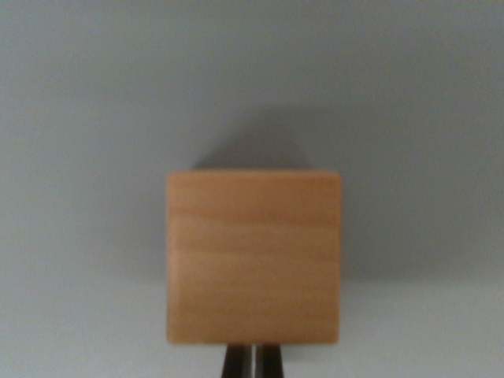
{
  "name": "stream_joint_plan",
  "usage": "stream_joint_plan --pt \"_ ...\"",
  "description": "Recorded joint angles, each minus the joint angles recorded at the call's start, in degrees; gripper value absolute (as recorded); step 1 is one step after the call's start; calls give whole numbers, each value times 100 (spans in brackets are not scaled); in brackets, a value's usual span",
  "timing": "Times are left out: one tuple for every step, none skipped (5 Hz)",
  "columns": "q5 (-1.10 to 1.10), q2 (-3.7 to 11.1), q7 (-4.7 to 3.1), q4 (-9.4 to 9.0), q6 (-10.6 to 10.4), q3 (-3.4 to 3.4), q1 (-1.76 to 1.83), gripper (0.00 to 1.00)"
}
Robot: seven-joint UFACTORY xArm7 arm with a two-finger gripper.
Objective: Push wooden cube
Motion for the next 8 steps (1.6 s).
stream_joint_plan --pt "0 0 0 0 0 0 0 100" --pt "-1 166 -14 256 90 -6 -4 100" --pt "-1 166 -14 256 90 -6 -4 100" --pt "-1 338 -28 522 183 -12 -9 100" --pt "-1 338 -28 522 183 -12 -9 100" --pt "-2 514 -43 792 278 -18 -14 100" --pt "-2 514 -43 792 278 -18 -14 100" --pt "-3 687 -57 1058 371 -24 -18 100"
